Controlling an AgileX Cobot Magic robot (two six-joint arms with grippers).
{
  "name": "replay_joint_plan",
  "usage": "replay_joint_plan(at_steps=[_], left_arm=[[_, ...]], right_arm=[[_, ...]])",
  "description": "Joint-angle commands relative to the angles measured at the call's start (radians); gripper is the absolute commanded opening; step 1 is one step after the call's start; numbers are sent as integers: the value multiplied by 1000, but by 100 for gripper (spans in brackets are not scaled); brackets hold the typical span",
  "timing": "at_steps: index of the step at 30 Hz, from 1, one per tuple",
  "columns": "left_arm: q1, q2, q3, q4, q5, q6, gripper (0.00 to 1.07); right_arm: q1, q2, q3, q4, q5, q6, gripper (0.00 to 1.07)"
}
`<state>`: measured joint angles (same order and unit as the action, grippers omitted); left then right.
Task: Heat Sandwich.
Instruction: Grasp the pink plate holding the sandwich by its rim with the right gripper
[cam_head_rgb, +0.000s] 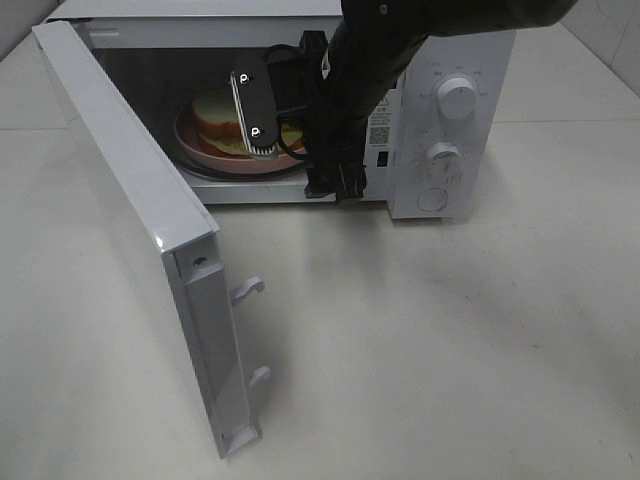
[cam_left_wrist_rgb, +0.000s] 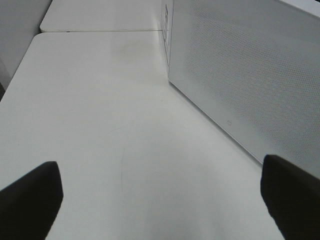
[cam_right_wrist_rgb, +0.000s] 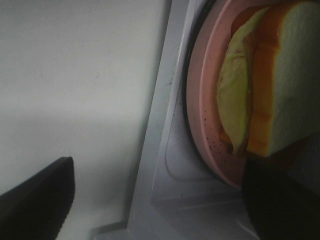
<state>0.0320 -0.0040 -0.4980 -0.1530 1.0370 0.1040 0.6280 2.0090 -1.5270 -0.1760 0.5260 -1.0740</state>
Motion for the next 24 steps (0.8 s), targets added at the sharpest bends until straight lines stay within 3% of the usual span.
replay_joint_plan(at_steps=[1, 9, 24], left_arm=[[0, -27, 3, -3, 0, -2, 101], [0, -27, 3, -3, 0, -2, 101], [0, -27, 3, -3, 0, -2, 101]], right_arm=[[2, 37, -34, 5, -12, -2, 86], [2, 113, -107, 9, -14, 1, 85], [0, 307, -343, 9, 13, 45, 83]])
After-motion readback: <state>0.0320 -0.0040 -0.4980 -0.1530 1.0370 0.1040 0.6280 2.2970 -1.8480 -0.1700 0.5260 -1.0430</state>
